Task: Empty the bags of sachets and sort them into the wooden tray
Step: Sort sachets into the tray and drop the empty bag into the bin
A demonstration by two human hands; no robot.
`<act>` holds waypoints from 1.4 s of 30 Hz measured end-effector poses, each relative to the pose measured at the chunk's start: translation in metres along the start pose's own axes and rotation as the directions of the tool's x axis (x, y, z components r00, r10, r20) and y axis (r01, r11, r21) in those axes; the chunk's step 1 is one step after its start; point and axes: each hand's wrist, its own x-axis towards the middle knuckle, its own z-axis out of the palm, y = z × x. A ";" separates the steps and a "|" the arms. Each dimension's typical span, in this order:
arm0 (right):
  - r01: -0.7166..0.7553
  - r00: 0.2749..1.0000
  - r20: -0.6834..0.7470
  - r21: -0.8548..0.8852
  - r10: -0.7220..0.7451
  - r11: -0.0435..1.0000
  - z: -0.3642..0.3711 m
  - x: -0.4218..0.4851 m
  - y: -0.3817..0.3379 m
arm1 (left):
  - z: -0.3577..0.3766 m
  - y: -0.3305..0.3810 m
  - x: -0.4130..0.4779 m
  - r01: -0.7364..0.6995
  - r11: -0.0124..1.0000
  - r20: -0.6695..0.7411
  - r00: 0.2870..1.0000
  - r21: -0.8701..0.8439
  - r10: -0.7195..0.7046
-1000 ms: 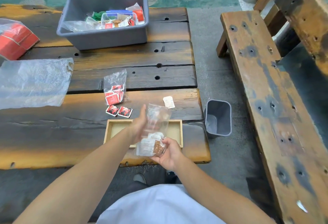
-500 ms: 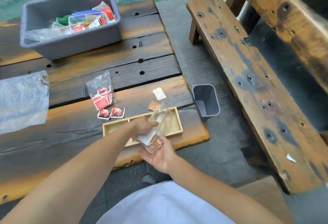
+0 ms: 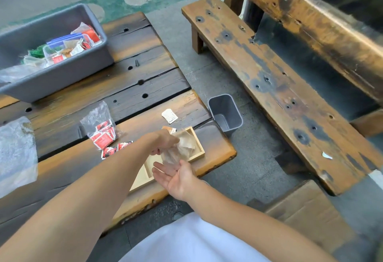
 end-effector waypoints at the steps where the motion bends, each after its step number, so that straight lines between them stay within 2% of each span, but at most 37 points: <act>1: -0.004 1.000 0.007 0.014 0.004 1.000 0.002 -0.001 0.000 | -0.002 0.003 -0.001 0.000 1.000 -0.015 1.000 0.018 0.000; 5: 0.003 1.000 0.017 0.059 -0.004 0.998 0.011 0.000 0.000 | -0.011 0.012 -0.005 -0.028 0.992 -0.067 0.997 0.124 0.036; 13: 0.034 0.997 0.067 0.091 -0.040 0.995 0.031 -0.007 -0.001 | -0.032 0.020 -0.004 -0.025 0.996 -0.046 0.999 0.080 0.029; 20: 0.042 0.996 0.080 0.069 -0.047 0.997 0.042 -0.010 0.003 | -0.043 0.020 -0.006 -0.046 0.987 -0.082 0.995 0.156 0.060; 26: 0.052 0.994 0.096 0.057 -0.058 0.997 0.051 -0.008 0.010 | -0.048 0.021 -0.019 -0.146 0.982 -0.139 0.977 0.116 0.162; 30: 0.070 0.993 0.096 0.056 -0.075 0.996 0.049 -0.008 0.011 | -0.049 0.022 -0.017 -0.161 0.985 -0.093 0.982 0.057 0.166; 42: 0.113 0.990 0.074 0.066 -0.118 0.991 0.049 -0.022 -0.007 | -0.047 0.042 -0.021 -0.219 0.973 -0.074 0.972 0.073 0.225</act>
